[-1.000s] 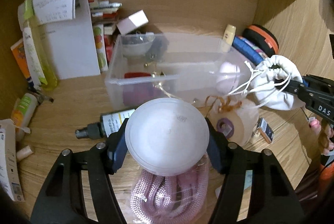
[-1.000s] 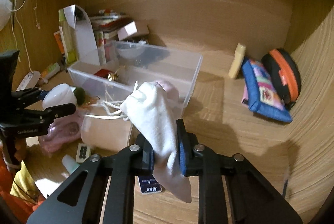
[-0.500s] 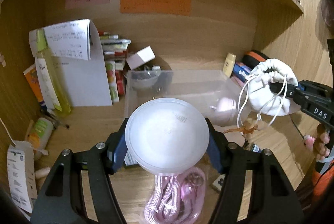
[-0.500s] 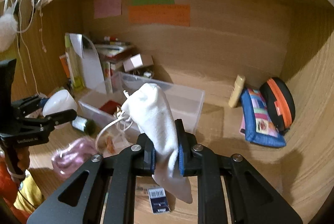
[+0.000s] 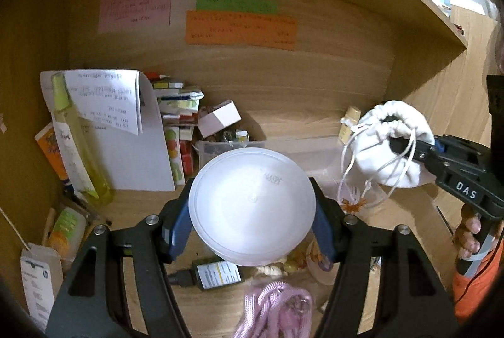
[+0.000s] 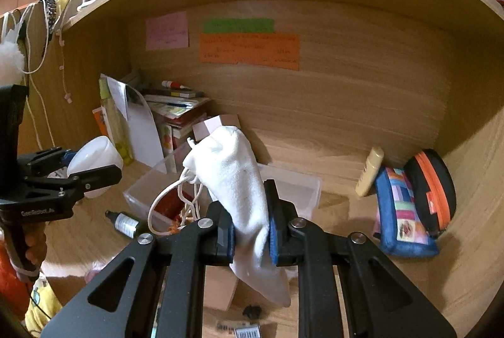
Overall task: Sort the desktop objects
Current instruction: 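Lower the white lid and cloth bag into the clear box and release both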
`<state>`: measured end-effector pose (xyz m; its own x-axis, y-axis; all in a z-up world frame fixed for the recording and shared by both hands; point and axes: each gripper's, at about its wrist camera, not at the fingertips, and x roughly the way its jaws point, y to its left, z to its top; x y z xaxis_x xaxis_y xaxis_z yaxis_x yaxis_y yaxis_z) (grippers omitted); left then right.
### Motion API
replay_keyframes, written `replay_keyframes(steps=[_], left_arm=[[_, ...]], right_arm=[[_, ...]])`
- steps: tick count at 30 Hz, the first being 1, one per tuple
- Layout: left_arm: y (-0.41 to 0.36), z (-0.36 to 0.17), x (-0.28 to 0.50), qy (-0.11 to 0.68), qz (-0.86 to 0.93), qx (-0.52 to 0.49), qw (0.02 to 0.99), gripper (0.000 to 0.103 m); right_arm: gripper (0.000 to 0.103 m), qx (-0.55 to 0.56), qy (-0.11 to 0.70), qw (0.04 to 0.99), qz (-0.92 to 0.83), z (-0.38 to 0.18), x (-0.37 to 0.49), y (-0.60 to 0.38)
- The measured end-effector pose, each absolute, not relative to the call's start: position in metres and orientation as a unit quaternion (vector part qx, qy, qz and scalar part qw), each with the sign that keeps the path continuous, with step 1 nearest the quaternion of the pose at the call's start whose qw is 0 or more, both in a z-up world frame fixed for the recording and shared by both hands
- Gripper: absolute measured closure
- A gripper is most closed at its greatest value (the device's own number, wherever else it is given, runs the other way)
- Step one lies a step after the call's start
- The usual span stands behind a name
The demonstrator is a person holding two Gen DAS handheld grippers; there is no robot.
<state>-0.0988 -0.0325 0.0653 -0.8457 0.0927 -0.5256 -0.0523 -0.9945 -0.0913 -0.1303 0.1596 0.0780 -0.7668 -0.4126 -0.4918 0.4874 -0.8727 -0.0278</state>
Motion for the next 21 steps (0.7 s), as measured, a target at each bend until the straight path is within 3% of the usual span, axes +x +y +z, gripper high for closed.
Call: replay_keyframes(steps=[21], left_arm=[[-0.025,0.056,-0.187,-0.04,0.95,-0.307,0.037,0.038]], right_arm=[[0.089,0.313,0.068,0.243,-0.916,0.042,-0.21,0.125]])
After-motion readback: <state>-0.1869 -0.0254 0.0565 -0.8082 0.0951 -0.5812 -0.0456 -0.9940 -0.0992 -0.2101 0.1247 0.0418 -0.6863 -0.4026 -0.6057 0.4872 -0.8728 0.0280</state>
